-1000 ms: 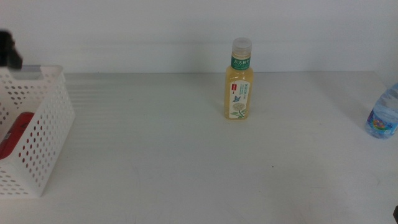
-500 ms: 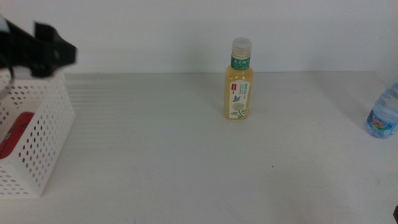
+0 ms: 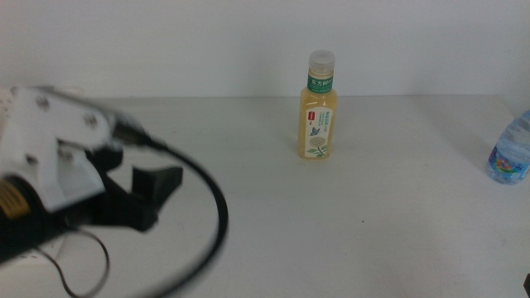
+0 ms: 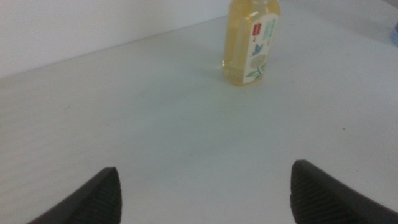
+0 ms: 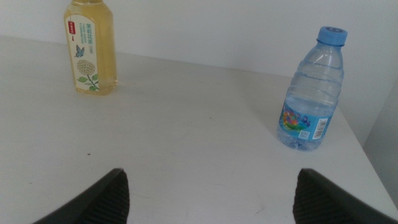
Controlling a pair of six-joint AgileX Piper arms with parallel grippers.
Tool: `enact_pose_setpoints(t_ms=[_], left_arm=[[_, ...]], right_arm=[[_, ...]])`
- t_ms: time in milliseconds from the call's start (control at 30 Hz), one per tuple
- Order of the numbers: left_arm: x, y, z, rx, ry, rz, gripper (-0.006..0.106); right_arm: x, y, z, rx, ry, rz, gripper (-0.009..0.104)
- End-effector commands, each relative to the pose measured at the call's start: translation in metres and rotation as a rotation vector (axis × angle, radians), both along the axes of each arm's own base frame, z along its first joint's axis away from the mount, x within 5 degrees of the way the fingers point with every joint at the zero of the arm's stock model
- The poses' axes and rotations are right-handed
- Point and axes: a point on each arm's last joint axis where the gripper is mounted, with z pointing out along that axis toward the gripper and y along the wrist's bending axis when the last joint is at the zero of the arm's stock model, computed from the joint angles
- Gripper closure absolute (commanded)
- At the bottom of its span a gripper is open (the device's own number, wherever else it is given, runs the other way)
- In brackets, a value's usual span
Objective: Use arms to grab the bottles and put them into the dustbin to the left of the table.
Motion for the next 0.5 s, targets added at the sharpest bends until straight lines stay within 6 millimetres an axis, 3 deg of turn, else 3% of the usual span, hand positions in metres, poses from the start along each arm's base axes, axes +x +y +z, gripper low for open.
enact_pose_setpoints(t_ms=[0,267,467], left_arm=[[-0.001,-0.003,0.005,-0.094,-0.134,0.018,0.013],[-0.018,-0.008,-0.041,-0.137,-0.271,-0.008,0.013],[-0.020,-0.009,-0.059,-0.152,-0.293,0.004,0.013]], right_arm=[[-0.001,-0.001,0.011,-0.006,-0.106,-0.007,0.023],[-0.001,-0.001,0.011,-0.006,-0.106,-0.007,0.023],[-0.001,-0.001,0.011,-0.006,-0.106,-0.007,0.023]])
